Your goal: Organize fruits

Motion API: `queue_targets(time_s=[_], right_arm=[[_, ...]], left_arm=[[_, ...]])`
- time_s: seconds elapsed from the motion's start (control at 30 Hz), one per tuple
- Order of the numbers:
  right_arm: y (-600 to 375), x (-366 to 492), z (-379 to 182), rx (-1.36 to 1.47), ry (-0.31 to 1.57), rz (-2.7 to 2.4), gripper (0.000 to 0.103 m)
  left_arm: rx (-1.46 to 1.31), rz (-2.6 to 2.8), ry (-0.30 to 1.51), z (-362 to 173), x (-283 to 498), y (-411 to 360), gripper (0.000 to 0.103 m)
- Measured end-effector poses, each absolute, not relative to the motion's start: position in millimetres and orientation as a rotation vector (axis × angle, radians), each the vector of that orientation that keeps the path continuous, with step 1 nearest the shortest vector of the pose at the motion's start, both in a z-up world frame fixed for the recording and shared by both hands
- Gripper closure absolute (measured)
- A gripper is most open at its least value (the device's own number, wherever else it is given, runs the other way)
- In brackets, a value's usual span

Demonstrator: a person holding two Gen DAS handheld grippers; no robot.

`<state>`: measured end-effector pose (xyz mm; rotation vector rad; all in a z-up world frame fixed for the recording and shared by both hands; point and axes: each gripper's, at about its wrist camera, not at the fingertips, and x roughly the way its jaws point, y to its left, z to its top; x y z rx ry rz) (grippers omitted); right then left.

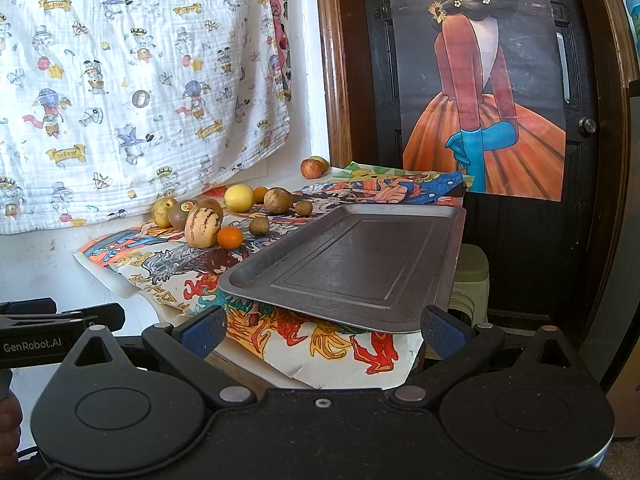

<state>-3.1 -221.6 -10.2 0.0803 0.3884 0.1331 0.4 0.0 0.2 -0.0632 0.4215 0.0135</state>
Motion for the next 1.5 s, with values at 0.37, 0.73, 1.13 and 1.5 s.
queue_targets(time_s=[0.37,0.73,1.13,1.5], right_arm=[[-222,-7,-8,0.074,0.373,0.135,0.0],[-253,-19,38,0.049,0.286,0.235,0.0],[-264,-15,105,-0.062,0.239,0.356,0.0],[-255,21,131,-0.151,0.273,0.419,0.0]], left_arm=[[-0.066,0.017,0.42,0,0,1,0.0],[-0.067,0.009,0.409,15,-9,1,0.0],[-0.128,-0.024,0.357,61,5,13,0.0],[-0.131,-0.012,0.4,87,39,37,0.0]])
